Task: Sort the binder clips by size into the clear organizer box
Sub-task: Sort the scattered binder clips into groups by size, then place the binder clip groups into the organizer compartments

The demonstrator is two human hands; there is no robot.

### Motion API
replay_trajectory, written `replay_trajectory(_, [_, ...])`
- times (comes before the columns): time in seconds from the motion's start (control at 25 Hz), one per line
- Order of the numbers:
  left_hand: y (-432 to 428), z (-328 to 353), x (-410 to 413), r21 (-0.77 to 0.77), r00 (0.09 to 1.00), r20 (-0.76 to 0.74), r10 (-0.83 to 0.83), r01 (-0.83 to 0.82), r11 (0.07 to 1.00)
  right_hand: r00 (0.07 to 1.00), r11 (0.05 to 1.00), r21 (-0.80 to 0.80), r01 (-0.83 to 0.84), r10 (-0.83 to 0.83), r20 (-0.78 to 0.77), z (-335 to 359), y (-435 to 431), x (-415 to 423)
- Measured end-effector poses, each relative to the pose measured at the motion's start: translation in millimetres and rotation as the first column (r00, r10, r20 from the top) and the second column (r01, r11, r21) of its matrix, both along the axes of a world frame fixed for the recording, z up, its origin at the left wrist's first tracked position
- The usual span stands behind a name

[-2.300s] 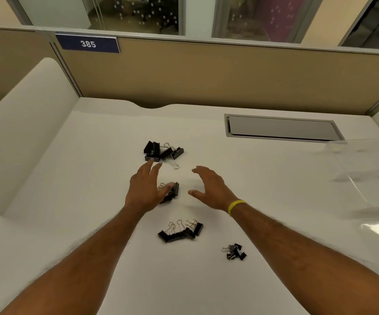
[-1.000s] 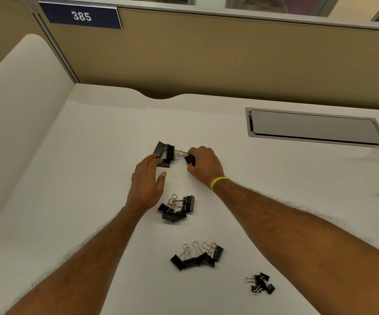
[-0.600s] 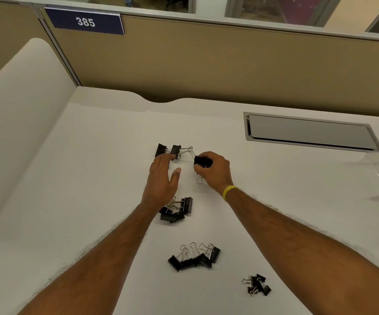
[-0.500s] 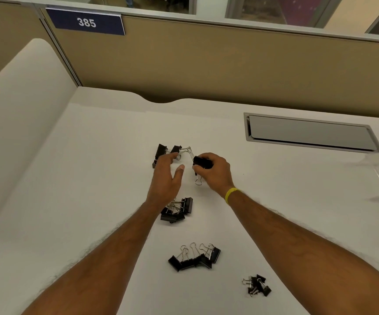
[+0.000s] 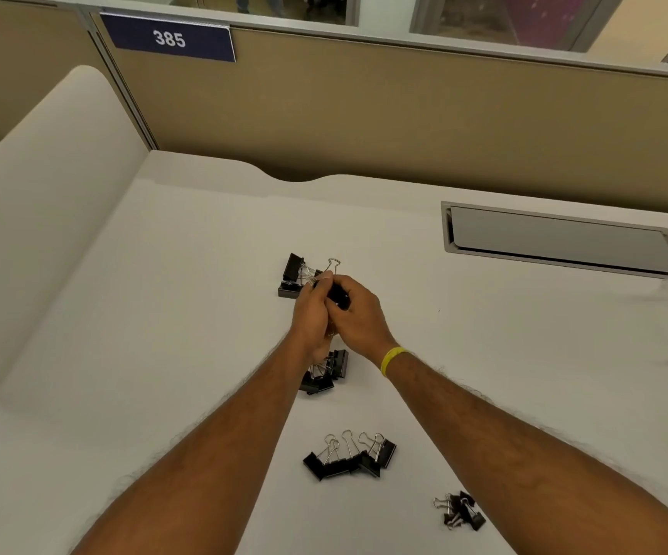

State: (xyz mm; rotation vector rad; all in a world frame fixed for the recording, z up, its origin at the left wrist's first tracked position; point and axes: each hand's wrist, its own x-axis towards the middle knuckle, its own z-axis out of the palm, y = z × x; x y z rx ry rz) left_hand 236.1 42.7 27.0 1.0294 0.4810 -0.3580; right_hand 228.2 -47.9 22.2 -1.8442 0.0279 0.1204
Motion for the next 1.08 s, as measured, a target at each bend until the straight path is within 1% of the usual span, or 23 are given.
replay_trajectory(0.08, [6, -2, 2, -0.025, 1.0, -0.022, 0.015, -0.016, 1.0, 0.999, 0.999, -0.025, -0.02, 0.021, 0.032, 2, 0, 0])
replay_trajectory(0.12, [9, -3, 3, -0.02, 1.0, -0.027, 0.016, -0.016, 1.0, 0.998, 1.0, -0.014, 0.02, -0.019, 0.059, 1, -1, 1])
replay_trajectory(0.2, [15, -2, 3, -0.017, 0.997, -0.056, 0.054, -0.055, 0.998, 0.982, 0.988, -0.014, 0.156, -0.154, 0.105, -2, -5, 6])
replay_trajectory(0.28, [20, -1, 2, -0.009, 0.991, -0.091, 0.099, -0.1, 0.995, 0.968, 0.968, -0.072, 0.24, -0.233, 0.094, -5, -9, 16])
replay_trajectory(0.36, [24, -2, 2, 0.017, 0.988, -0.106, 0.114, -0.113, 0.993, 0.977, 0.968, -0.133, 0.214, -0.214, 0.014, -7, -11, 29])
replay_trajectory(0.44, [27, -2, 1, 0.026, 0.986, -0.107, 0.125, -0.122, 0.992, 0.988, 0.973, -0.182, 0.142, -0.15, -0.03, -10, -9, 44])
replay_trajectory(0.52, [30, -1, 2, 0.001, 0.984, -0.112, 0.141, -0.142, 0.99, 0.993, 0.964, -0.241, 0.112, -0.118, -0.01, -13, -5, 56])
replay_trajectory(0.6, [35, 1, 2, -0.037, 0.98, -0.122, 0.156, -0.162, 0.986, 0.991, 0.96, -0.246, 0.131, -0.132, 0.015, -13, -2, 62])
replay_trajectory(0.76, [44, 3, 1, -0.052, 0.977, -0.148, 0.156, -0.165, 0.985, 0.991, 0.979, -0.159, 0.131, -0.13, 0.014, -3, -8, 57])
replay_trajectory(0.84, [49, 5, -1, -0.069, 0.975, -0.157, 0.16, -0.173, 0.983, 0.988, 0.987, -0.039, 0.153, -0.154, -0.019, 8, -14, 46])
replay_trajectory(0.92, [50, 8, -5, -0.076, 0.974, -0.165, 0.153, -0.167, 0.983, 0.976, 0.973, 0.085, 0.214, -0.21, -0.055, 21, -20, 33])
replay_trajectory(1.0, [44, 13, -12, -0.085, 0.981, -0.161, 0.109, -0.124, 0.989, 0.955, 0.927, 0.25, 0.28, -0.243, -0.171, 35, -26, 13])
replay_trajectory(1.04, [38, 16, -18, -0.103, 0.984, -0.154, 0.085, -0.102, 0.989, 0.942, 0.901, 0.313, 0.301, -0.228, -0.247, 41, -28, 3])
replay_trajectory(1.08, [30, 19, -25, -0.125, 0.987, -0.147, 0.062, -0.081, 0.989, 0.93, 0.89, 0.334, 0.31, -0.211, -0.3, 47, -29, -8])
